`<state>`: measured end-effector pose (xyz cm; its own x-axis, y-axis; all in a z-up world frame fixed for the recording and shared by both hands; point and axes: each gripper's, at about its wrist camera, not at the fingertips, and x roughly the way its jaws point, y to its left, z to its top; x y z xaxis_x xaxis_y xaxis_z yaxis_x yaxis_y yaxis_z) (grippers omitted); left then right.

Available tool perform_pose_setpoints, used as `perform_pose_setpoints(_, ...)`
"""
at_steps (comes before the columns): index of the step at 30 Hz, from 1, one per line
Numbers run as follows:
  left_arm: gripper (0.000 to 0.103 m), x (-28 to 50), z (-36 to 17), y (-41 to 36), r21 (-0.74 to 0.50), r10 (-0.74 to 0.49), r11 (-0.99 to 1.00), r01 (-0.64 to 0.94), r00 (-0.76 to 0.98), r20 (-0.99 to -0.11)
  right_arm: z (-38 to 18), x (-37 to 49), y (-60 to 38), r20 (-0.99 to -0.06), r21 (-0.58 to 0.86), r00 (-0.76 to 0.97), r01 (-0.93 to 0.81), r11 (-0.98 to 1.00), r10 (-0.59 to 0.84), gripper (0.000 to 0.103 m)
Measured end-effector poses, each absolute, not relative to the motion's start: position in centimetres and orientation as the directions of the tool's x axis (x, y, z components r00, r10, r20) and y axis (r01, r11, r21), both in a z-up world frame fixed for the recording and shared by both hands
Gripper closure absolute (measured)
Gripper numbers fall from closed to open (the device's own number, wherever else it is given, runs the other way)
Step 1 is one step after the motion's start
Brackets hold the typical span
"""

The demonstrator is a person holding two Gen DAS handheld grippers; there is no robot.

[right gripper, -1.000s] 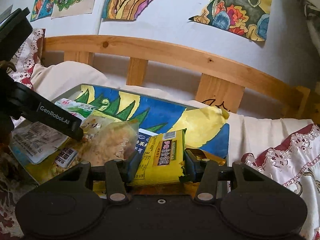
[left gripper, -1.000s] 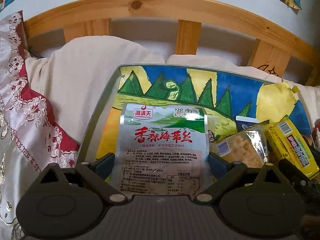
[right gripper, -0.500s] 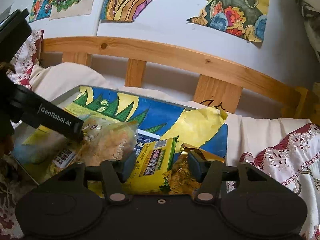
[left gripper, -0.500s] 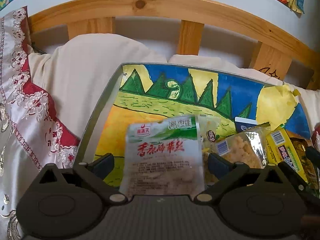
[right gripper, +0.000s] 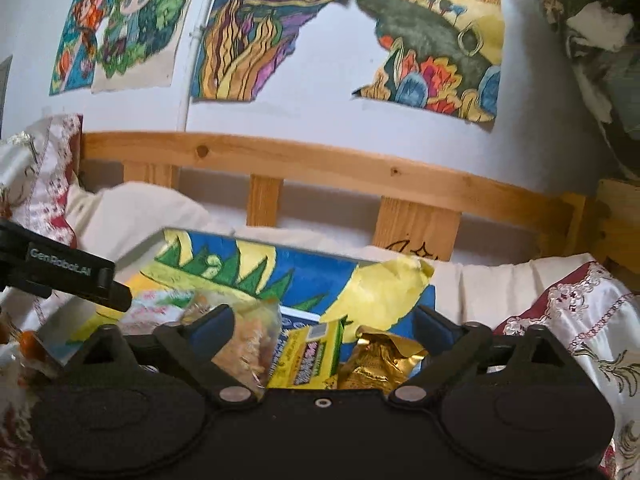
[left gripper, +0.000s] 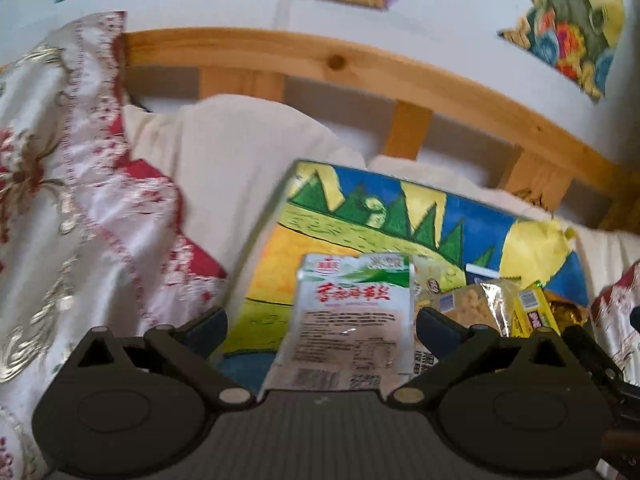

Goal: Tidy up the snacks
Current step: 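Open the left tool to drop the seaweed pack while the right tool releases the yellow bar, then pull both tools back from the tray toward the remaining snacks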

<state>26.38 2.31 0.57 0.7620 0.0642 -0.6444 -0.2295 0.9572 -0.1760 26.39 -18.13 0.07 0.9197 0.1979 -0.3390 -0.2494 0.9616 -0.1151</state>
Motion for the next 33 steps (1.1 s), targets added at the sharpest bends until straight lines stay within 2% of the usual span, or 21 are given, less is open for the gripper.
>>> perform_pose_setpoints(4,0.001,24.3,1.1,3.6,-0.203,0.067,0.946,-0.254,0.762,-0.644,1.2,24.7,-17.9,-0.314,-0.096,0.926,-0.251,0.963,0.21,0.001)
perform_pose_setpoints(17,0.001,17.4,1.6,6.3,-0.168,0.101,0.953,-0.253,0.788,-0.608,2.6,19.0,-16.2,-0.27,-0.082,0.944,-0.218,0.973,0.189,0.001)
perform_pose_setpoints(33,0.001,9.5,-0.4,7.3,-0.079,0.111,0.978,-0.194,0.798,-0.592,0.9,13.7,-13.5,-0.352,-0.068,0.902,-0.291,0.954,0.25,0.001)
